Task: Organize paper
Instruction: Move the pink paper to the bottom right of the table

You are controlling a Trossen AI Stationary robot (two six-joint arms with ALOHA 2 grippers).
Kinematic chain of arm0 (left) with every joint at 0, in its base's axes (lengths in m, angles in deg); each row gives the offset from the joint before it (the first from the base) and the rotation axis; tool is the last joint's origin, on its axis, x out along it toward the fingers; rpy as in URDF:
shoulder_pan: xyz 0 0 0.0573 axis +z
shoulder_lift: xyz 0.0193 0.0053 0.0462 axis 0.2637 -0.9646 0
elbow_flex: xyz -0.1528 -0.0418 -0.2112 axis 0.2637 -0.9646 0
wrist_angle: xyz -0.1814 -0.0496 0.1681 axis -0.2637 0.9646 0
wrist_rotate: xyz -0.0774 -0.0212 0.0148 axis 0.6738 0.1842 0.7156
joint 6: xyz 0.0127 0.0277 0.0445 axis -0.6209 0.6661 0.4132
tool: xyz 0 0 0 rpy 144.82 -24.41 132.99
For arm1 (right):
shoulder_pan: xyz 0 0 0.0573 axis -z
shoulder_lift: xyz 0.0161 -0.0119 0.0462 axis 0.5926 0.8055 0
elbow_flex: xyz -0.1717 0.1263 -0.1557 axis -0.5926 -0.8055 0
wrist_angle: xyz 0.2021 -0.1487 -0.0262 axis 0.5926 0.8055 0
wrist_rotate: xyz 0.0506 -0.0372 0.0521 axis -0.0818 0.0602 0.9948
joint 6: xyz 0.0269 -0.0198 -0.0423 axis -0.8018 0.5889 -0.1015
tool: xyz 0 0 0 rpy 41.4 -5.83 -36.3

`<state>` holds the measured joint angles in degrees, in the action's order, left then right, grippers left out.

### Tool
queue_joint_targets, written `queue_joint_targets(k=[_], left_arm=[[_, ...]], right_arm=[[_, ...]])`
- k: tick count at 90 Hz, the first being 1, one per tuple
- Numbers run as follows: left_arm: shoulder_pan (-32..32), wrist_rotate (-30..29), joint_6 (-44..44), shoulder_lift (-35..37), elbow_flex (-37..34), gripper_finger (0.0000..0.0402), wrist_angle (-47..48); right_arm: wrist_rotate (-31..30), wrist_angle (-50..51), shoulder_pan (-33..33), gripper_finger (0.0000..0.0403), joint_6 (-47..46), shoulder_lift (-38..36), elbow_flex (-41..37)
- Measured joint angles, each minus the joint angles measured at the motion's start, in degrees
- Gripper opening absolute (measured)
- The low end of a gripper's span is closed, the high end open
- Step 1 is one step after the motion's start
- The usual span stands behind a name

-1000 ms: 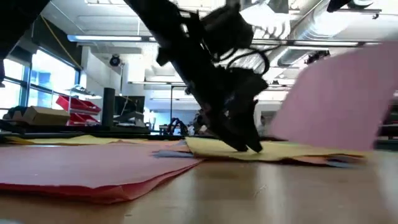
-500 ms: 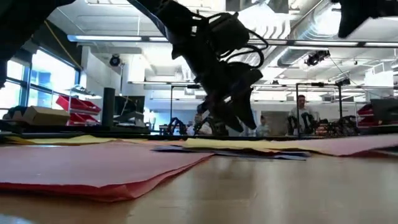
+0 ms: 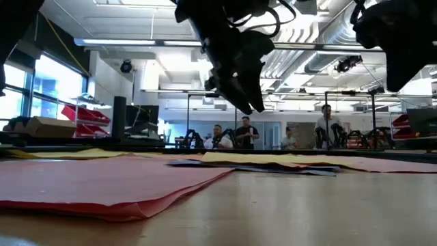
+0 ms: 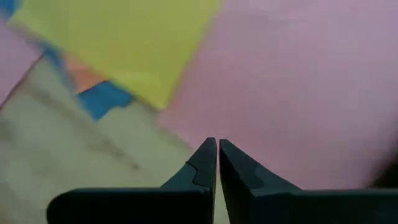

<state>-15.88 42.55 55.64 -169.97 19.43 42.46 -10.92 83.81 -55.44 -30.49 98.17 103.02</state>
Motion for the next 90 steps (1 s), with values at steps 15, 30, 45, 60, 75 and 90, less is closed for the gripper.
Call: queue_joint_targets(k=[15,30,45,60,75,90], left_arm=[[-1.06,0.79,-4.33,-2.60,-3.59,0.0179,-5.75],[-0.93,2.80,-6.01,-6.43,-4.74,0.0179,-5.73],[-1.01,4.62,-5.71,-8.88,-4.39,0.0179,-6.51],[-1.62,4.32,-5.67,-9.60,-4.41,0.0179,-6.78],[-1.95,3.98,-5.67,-9.59,-4.52,0.0179,-7.68],[-1.95,4.20,-5.57,-9.65,-4.57,0.0179,-7.81]], right_arm=[[1.53,-10.96,-2.77,0.0017,11.54,5.71,-3.75],[-1.41,-18.09,-5.77,0.0077,25.29,11.70,-4.93],[-7.65,-17.69,-8.68,0.0148,34.39,16.67,-4.93],[-6.69,-17.65,-10.29,0.0198,39.31,23.01,-4.93],[-5.94,-17.11,-11.03,0.0213,37.09,28.75,-4.65],[-6.92,-15.64,-11.12,0.0202,32.08,30.77,-4.42]])
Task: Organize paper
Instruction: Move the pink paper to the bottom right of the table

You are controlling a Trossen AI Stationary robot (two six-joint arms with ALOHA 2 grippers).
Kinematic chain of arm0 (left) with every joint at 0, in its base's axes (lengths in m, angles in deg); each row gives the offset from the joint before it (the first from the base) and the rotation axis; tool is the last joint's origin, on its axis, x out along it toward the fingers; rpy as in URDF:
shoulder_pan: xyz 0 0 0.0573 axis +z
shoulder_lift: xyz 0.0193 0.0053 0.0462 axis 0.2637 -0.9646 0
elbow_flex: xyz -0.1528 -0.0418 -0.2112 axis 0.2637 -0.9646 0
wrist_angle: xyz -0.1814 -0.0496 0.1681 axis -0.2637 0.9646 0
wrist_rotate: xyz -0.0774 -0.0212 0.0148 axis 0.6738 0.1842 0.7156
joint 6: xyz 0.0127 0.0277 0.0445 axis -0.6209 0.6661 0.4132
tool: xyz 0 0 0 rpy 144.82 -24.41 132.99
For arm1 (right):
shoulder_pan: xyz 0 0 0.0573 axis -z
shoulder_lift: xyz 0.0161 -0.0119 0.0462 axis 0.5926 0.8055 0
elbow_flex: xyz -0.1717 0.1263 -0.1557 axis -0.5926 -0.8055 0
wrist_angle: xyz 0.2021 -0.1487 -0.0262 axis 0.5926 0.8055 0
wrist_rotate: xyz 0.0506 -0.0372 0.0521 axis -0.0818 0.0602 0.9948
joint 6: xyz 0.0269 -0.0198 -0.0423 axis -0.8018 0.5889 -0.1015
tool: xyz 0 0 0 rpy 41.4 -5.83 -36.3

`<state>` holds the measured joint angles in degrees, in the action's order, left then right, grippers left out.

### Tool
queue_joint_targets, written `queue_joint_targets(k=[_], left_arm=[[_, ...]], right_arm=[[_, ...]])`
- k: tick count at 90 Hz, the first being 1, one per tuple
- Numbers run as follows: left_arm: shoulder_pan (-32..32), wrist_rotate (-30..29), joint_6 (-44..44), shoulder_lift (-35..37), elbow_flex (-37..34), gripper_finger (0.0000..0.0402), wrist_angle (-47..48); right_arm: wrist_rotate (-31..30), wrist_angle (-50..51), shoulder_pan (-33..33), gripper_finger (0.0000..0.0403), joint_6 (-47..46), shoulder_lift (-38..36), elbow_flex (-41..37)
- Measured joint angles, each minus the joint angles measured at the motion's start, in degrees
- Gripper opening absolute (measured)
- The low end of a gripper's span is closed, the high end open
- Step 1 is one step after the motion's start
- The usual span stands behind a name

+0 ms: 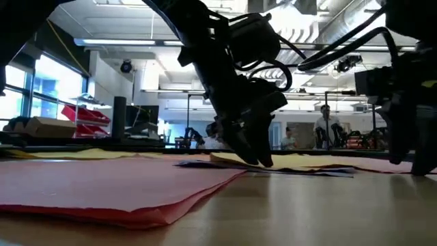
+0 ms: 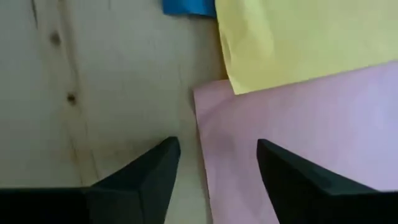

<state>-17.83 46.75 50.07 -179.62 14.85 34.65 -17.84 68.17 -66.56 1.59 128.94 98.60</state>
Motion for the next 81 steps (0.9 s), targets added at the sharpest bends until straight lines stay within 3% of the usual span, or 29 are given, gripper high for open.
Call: queue_joint_targets(k=[34,67,81], left_arm=[[-0.04,-0.15,0.02,-0.04,-0.10,0.0179,-1.61],[-0.17,-0.66,-0.20,-0.09,-0.10,0.0179,-1.67],[-0.17,-1.07,-0.31,-0.07,-0.14,0.0179,-2.44]], right_arm=[[-4.47,9.63,0.74,0.0181,-0.13,-2.92,-0.73],[-7.86,10.04,3.99,0.0177,2.33,-3.23,-0.62],[-10.57,9.90,5.82,0.0151,2.68,-3.23,-0.60]])
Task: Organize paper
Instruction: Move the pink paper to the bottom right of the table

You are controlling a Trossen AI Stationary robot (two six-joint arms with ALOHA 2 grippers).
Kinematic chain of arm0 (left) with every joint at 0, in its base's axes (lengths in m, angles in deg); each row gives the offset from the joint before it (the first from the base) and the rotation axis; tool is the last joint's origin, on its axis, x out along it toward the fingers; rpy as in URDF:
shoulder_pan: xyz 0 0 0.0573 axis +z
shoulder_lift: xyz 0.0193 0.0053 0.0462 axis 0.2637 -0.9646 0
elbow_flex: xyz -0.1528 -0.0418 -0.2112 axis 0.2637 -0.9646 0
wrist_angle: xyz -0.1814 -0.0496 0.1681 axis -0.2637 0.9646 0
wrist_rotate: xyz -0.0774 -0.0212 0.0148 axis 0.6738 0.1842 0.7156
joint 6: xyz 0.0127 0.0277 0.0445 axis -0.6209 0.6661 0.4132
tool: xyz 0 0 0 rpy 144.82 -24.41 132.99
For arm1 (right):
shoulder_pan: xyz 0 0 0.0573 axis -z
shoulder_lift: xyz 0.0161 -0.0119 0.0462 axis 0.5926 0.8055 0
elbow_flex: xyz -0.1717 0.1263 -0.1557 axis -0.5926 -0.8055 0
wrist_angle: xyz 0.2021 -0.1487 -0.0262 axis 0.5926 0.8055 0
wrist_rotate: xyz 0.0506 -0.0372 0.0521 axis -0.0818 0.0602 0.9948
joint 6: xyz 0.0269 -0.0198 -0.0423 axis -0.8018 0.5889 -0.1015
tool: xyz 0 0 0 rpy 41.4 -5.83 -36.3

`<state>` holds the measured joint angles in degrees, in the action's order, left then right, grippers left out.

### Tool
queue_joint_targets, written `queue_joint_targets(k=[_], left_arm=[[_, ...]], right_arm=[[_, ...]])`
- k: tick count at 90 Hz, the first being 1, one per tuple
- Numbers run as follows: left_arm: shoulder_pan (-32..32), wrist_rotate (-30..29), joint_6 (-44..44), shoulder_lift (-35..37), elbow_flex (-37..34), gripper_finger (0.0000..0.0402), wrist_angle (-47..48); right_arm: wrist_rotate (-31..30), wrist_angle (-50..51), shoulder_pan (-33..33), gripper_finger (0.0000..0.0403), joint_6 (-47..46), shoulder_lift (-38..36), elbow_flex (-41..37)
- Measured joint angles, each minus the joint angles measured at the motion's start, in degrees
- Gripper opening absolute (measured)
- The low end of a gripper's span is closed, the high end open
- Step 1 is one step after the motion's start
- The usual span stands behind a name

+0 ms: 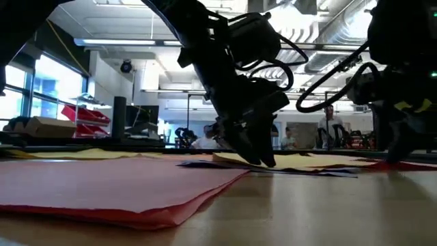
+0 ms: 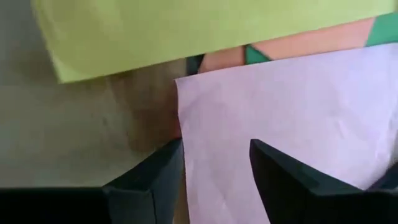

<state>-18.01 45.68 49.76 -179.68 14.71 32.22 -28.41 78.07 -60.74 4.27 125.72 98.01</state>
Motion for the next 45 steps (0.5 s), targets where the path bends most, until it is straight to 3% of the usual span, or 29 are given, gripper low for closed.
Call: queue_joint_targets(k=[26,45], left_arm=[[0.02,-0.39,-0.29,-0.11,-0.02,0.0179,-1.60],[0.02,-1.29,-0.29,-0.13,-0.02,0.0179,-1.58]], right_arm=[[-0.02,-7.38,3.52,0.0013,-2.76,-0.02,-3.77],[-1.79,-5.06,4.84,0.0001,-3.57,-0.04,-1.32]])
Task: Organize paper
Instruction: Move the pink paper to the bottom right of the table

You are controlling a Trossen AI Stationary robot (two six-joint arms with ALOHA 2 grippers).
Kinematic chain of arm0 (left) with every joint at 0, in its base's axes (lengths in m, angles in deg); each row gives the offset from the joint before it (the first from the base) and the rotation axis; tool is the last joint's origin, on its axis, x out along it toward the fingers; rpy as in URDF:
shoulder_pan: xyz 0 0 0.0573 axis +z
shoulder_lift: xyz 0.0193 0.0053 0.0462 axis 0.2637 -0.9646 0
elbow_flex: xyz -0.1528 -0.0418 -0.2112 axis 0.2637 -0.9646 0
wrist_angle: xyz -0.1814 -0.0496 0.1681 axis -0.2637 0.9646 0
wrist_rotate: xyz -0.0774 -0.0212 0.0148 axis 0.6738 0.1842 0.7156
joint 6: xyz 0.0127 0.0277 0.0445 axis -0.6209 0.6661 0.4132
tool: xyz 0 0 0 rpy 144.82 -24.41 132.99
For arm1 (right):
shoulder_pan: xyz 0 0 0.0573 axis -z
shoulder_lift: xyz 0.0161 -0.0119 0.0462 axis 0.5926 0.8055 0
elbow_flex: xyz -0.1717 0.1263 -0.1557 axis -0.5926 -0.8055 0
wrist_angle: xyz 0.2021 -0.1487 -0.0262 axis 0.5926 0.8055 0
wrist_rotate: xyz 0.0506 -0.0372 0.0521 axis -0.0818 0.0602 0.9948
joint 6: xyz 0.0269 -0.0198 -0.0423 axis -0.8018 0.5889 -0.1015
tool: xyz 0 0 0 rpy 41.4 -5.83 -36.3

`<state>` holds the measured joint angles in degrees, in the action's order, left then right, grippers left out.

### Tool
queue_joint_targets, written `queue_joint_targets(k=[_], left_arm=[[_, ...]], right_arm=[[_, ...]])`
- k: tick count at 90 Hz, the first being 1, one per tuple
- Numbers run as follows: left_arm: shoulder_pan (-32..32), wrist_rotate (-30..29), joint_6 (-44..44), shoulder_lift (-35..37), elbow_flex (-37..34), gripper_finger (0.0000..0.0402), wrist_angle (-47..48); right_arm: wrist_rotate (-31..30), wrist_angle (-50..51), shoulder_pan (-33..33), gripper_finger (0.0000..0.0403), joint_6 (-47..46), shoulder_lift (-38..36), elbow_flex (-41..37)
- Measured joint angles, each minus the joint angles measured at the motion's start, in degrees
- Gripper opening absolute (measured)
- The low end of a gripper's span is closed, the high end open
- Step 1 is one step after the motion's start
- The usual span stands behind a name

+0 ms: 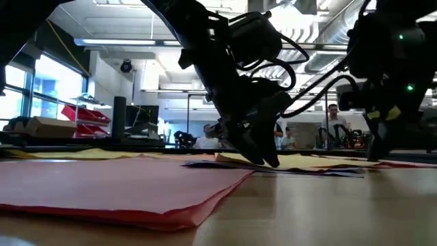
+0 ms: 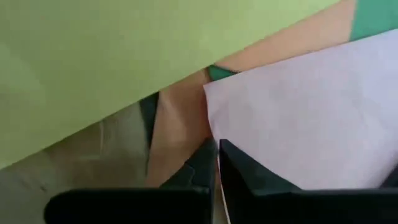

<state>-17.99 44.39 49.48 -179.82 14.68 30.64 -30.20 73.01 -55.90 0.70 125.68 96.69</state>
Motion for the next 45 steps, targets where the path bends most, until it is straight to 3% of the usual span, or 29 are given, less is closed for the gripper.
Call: queue_joint_targets(k=[23,33,45], left_arm=[[0.44,0.03,1.13,0.00,0.07,0.0179,0.58],[0.93,0.00,2.84,0.00,0.07,0.0179,0.94],[1.51,-0.86,3.88,0.02,0.07,0.0179,2.55]], right_arm=[[-1.51,2.08,-2.70,0.0000,0.85,-3.52,6.58],[-1.16,4.51,-2.19,0.0000,-4.69,-6.79,4.46],[0.62,-0.61,-0.68,0.0003,-9.85,-12.66,-0.96]])
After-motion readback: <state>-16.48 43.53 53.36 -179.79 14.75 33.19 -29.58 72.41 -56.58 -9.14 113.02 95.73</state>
